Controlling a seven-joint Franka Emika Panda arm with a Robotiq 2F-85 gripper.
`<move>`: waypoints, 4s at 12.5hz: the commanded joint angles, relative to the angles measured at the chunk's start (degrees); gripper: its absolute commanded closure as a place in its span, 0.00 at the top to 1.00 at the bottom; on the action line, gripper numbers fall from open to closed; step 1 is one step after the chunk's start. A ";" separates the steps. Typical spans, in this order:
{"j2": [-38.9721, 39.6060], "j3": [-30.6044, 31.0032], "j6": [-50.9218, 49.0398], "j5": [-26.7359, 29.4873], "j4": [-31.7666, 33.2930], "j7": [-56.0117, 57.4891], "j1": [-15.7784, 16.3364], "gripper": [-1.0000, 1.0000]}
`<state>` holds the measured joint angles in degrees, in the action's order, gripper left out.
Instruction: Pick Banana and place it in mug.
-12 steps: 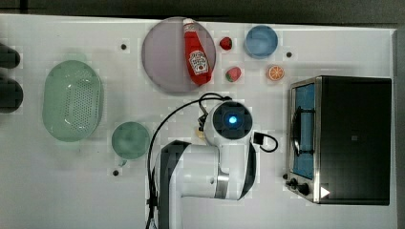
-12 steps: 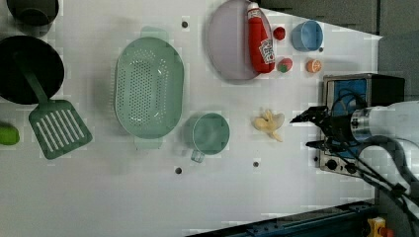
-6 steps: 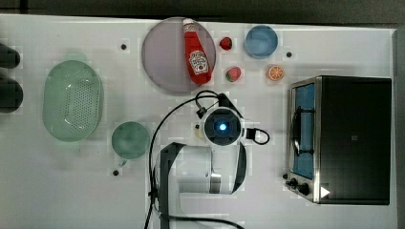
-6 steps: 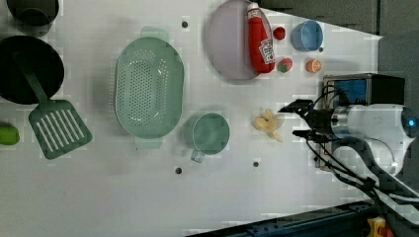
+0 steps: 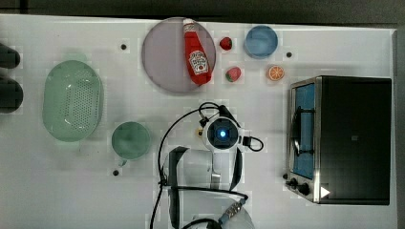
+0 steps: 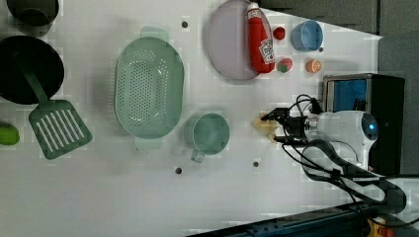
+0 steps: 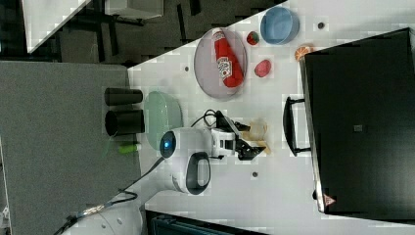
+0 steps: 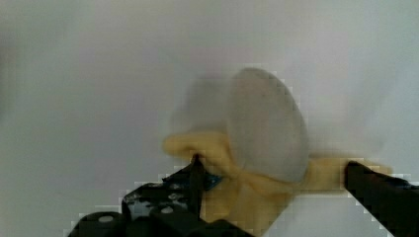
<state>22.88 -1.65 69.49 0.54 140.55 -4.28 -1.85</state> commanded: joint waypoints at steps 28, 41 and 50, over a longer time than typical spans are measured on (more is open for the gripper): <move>-34.70 20.24 -43.11 6.10 -11.77 -20.58 3.34 0.27; -10.94 29.28 -20.43 -2.03 -9.81 -46.47 3.52 0.27; -11.99 28.69 -16.80 -3.36 -8.52 -46.95 3.42 1.00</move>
<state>13.64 26.89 51.90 -3.30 133.39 -49.07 1.11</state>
